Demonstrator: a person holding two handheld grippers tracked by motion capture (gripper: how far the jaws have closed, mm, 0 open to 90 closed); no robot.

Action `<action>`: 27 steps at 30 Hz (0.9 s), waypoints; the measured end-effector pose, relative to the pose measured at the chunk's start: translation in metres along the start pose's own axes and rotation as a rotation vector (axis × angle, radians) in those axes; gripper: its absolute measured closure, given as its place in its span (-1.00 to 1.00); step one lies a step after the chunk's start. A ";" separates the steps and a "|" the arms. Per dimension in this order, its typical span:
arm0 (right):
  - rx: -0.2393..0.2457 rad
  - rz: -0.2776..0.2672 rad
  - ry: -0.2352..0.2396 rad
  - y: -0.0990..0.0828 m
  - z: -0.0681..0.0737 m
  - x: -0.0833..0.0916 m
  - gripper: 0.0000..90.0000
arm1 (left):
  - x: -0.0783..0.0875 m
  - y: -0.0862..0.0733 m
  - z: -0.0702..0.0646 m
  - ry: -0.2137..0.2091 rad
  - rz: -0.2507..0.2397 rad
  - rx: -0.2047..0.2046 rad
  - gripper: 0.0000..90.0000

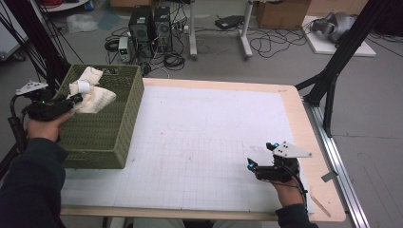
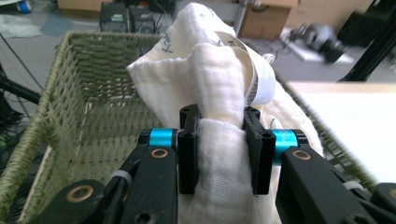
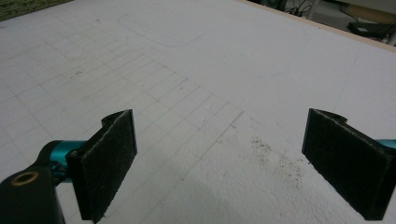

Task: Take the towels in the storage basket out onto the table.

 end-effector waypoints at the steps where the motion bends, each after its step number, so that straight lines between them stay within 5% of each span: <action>1: 0.001 0.001 0.000 0.000 0.000 0.000 -0.79 | 0.001 0.003 -0.003 -0.006 -0.014 -0.004 0.57; 17: 0.002 0.002 0.001 0.001 0.001 0.000 -0.79 | 0.010 0.038 -0.060 -0.139 -0.146 -0.102 0.57; 27: 0.008 -0.001 0.001 0.002 0.001 0.000 -0.79 | 0.006 0.043 -0.111 -0.271 -0.186 -0.183 0.57</action>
Point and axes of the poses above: each handheld gripper's, and its own axes: x roughly backward along the jaws, y roughly out of its top, z roughly to its left, the point moved 9 cm from there along -x, roughly forward along the jaws, and after that the axes turned 10 degrees about -y, right-handed, at the moved point
